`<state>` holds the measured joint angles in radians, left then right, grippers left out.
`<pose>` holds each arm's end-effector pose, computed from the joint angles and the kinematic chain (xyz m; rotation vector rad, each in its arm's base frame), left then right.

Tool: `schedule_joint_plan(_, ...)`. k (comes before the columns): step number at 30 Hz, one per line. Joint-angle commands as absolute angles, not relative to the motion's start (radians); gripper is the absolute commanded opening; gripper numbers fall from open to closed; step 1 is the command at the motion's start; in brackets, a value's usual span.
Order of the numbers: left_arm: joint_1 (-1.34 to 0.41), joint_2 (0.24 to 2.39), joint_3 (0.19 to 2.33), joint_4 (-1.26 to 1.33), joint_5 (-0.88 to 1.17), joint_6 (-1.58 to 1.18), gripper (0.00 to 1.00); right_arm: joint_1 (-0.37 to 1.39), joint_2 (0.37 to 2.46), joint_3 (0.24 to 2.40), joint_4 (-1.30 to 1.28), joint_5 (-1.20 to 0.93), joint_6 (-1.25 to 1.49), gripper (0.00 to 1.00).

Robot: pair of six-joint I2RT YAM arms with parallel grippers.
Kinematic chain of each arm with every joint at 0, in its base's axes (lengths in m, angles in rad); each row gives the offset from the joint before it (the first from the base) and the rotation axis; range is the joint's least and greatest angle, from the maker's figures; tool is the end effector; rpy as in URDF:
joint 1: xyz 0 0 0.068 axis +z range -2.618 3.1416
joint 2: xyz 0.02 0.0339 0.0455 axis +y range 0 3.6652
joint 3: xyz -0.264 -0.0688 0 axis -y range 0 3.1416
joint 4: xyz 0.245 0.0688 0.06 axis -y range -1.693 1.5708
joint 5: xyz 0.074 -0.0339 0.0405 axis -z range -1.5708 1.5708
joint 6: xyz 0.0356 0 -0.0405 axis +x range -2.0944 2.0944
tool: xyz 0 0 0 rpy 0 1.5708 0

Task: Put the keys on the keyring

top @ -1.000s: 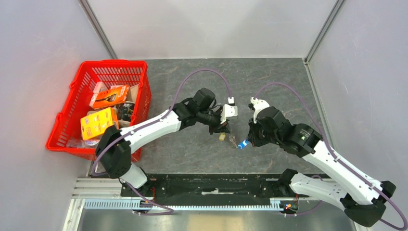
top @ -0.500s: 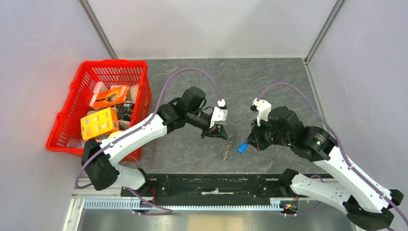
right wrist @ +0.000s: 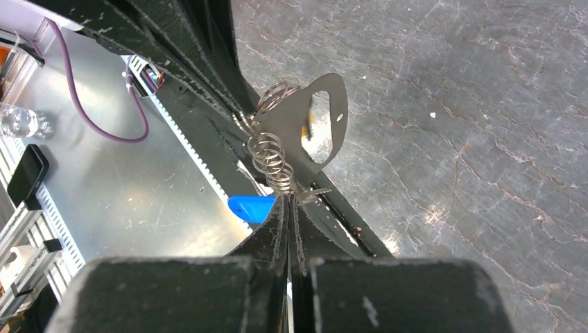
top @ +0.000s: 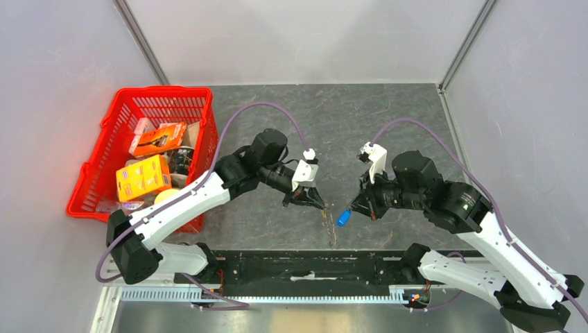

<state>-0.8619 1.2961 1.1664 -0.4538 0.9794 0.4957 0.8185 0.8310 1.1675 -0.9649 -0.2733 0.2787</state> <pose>0.1582 -0.2298 0.3437 1.7250 1.2126 -1.2608 0.0894 0.1096 0.3824 -0.7751 2.1923 0.8884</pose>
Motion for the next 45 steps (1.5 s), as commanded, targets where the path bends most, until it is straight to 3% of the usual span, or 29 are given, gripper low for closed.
schedule_joint_plan(1,-0.872,1.233,1.129,-0.395,1.018,0.453,0.02,0.824,0.84,1.192,-0.933,-0.244,0.275,0.0)
schedule_joint_plan(17,-0.888,1.111,0.991,-0.27,1.061,0.347,0.02,0.821,1.096,0.988,-0.867,0.357,0.509,0.0)
schedule_joint_plan(29,-0.888,1.129,0.994,-0.272,1.087,0.324,0.02,0.816,1.325,0.851,-0.679,0.351,0.584,0.0)
schedule_joint_plan(45,-0.893,1.129,0.988,-0.268,1.071,0.318,0.02,0.777,1.482,0.83,-0.546,0.328,0.606,0.01)
